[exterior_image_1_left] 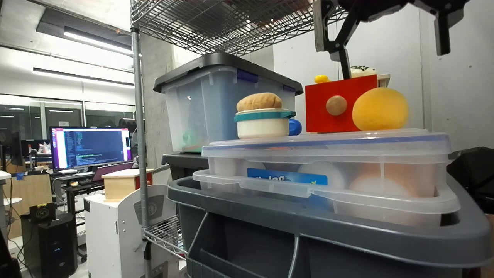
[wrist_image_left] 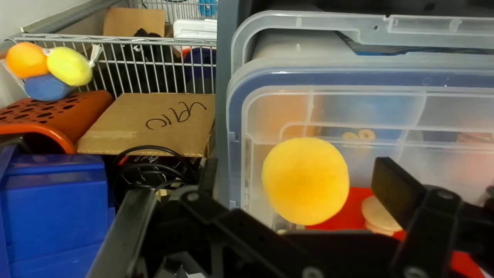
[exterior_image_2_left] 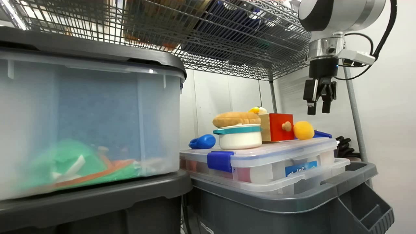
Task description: Put the brown object inside the pot
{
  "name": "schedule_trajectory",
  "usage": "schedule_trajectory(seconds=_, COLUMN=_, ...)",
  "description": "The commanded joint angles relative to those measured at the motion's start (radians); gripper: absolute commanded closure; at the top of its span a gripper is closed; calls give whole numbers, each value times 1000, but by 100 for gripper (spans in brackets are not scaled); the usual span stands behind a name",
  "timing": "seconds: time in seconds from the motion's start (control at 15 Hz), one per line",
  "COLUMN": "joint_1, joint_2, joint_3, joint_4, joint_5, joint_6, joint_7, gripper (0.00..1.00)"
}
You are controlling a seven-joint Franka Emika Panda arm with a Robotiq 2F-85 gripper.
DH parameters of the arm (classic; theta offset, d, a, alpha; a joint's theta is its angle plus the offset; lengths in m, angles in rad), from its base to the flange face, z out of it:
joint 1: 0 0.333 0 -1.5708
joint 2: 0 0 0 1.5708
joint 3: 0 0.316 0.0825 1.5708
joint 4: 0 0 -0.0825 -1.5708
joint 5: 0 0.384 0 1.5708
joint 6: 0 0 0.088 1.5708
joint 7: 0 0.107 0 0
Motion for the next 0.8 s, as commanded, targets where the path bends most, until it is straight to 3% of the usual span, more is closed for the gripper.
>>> schedule_trajectory(seconds=0.0, joint_1=-22, joint_2=73, joint_3=20, joint_4=72, joint_5=25, joint_6=-3, joint_7=-11, gripper=0)
schedule_trajectory(seconds=0.73, joint_1=-32, joint_2=144, joint_3=62, joint_4=141, joint_5=41, joint_6=-24, joint_7=-1, gripper=0)
